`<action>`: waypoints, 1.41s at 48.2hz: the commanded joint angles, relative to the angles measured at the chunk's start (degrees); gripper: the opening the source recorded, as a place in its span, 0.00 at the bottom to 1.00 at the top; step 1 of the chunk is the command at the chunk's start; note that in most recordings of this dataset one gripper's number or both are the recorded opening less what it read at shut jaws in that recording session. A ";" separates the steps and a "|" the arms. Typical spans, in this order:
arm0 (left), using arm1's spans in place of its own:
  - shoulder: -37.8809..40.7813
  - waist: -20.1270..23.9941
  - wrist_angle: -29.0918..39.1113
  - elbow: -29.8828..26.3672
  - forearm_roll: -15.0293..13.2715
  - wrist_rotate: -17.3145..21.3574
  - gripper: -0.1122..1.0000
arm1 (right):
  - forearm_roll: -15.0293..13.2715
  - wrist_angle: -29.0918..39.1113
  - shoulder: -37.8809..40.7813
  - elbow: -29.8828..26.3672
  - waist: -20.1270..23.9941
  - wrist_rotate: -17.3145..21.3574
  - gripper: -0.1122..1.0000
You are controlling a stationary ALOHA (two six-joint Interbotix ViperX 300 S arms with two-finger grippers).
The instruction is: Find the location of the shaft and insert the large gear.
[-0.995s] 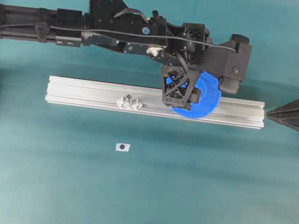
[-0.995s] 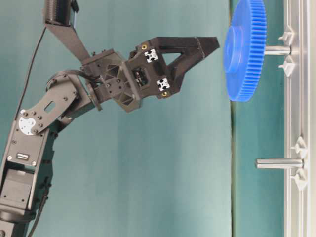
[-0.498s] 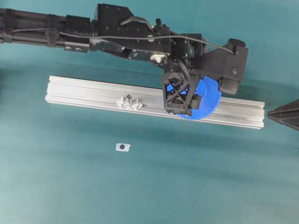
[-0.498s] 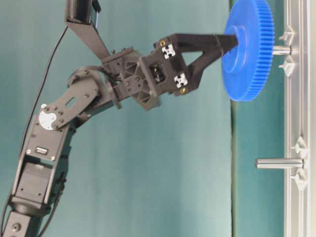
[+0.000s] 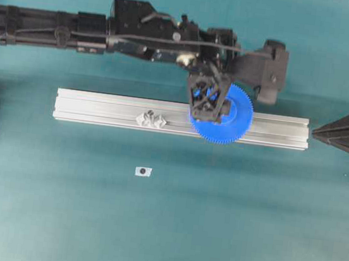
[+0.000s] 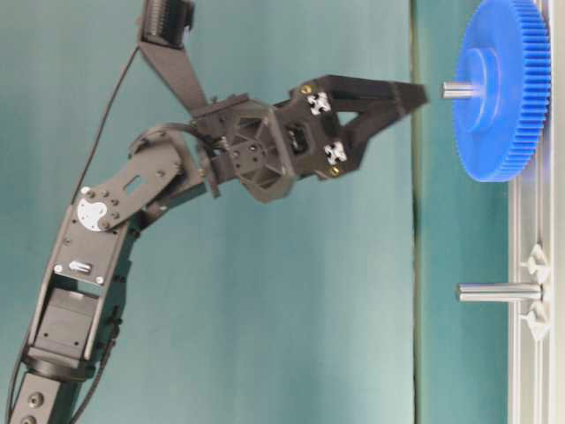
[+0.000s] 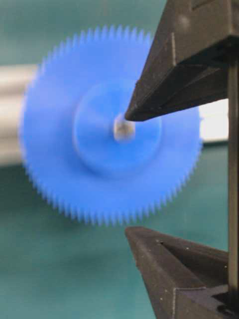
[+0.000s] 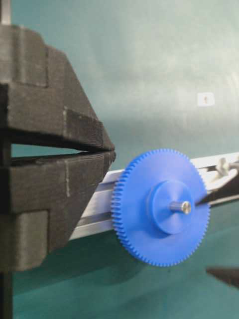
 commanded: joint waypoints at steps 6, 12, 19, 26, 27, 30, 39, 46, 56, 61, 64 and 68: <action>-4.75 -1.32 0.62 -1.67 0.09 -0.53 0.85 | -0.09 -0.26 0.35 -0.79 -0.09 0.62 0.19; -6.94 -3.34 0.79 -0.62 0.09 -0.97 0.85 | 0.00 -0.26 0.35 -0.79 -0.09 0.62 0.19; -9.93 -4.48 0.53 1.23 0.09 -2.02 0.85 | 0.00 -0.18 0.35 -0.62 -0.09 0.62 0.19; -13.36 -4.66 -0.53 2.90 0.09 -4.48 0.85 | 0.00 -0.18 0.35 -0.62 -0.09 0.62 0.19; -13.80 -4.66 -0.79 3.16 0.09 -5.01 0.85 | -0.09 -0.26 0.35 -0.62 -0.09 0.62 0.19; -15.12 -4.83 -1.67 4.13 0.09 -6.59 0.85 | 0.00 -0.35 0.35 -0.62 -0.09 0.62 0.19; -18.63 -5.54 -6.15 8.79 0.09 -8.44 0.85 | 0.00 -0.35 0.35 -0.62 -0.09 0.62 0.19; -22.68 -5.80 -13.27 14.85 0.09 -9.93 0.85 | 0.00 -0.35 0.35 -0.70 -0.09 0.62 0.19; -29.62 -5.80 -21.53 24.35 0.09 -13.36 0.85 | 0.00 -0.18 0.35 -0.88 -0.09 0.62 0.19; -32.52 -5.80 -23.73 28.92 0.09 -14.59 0.85 | 0.00 -0.18 0.35 -0.88 -0.09 0.62 0.19; -34.63 -5.98 -25.58 31.55 0.09 -15.82 0.85 | 0.00 -0.18 0.26 -0.79 -0.09 0.62 0.19; -37.00 -6.15 -28.83 34.28 0.09 -17.23 0.85 | 0.00 -0.18 0.35 -0.79 -0.09 0.62 0.19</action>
